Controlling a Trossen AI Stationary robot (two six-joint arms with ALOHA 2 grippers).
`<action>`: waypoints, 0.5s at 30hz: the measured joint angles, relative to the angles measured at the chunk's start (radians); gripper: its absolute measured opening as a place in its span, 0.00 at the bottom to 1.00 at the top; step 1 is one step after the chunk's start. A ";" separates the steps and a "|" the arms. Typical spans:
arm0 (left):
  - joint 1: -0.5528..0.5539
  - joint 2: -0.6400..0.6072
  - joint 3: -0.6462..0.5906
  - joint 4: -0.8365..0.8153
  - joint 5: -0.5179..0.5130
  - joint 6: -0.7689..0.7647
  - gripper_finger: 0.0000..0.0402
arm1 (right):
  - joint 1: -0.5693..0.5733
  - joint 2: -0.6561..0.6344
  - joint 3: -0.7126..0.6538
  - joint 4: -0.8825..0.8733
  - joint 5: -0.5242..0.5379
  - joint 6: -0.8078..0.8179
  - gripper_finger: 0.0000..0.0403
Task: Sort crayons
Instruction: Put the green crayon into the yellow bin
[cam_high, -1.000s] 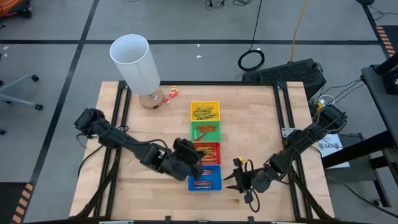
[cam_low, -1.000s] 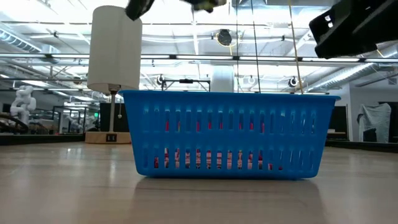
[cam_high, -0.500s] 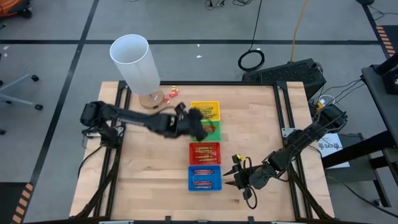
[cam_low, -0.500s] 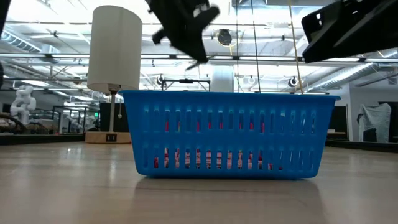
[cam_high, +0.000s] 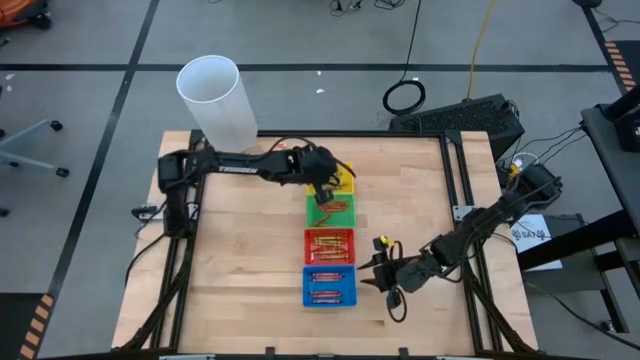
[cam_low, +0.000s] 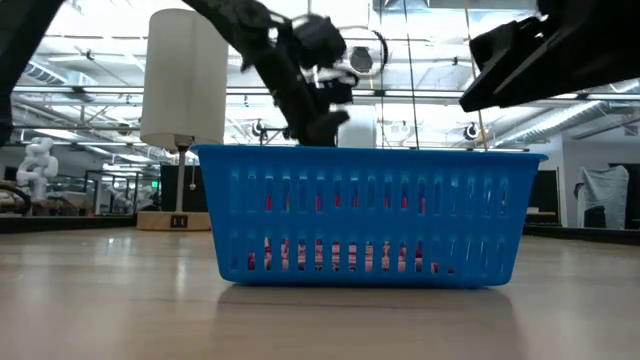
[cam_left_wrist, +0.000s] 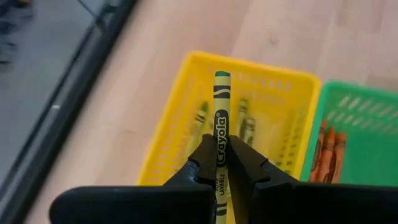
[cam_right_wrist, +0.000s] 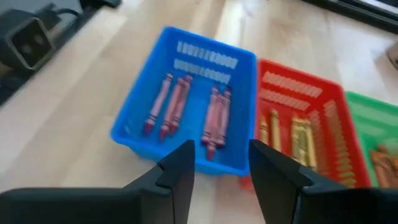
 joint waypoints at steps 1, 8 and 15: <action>0.007 0.016 0.000 0.001 0.021 0.013 0.03 | -0.006 -0.010 0.000 -0.018 0.000 0.001 0.33; 0.017 0.092 0.000 0.012 0.041 0.102 0.03 | -0.048 -0.079 0.000 -0.108 0.001 0.003 0.33; 0.016 0.118 0.000 0.026 0.042 0.143 0.17 | -0.090 -0.116 0.000 -0.159 0.058 -0.019 0.33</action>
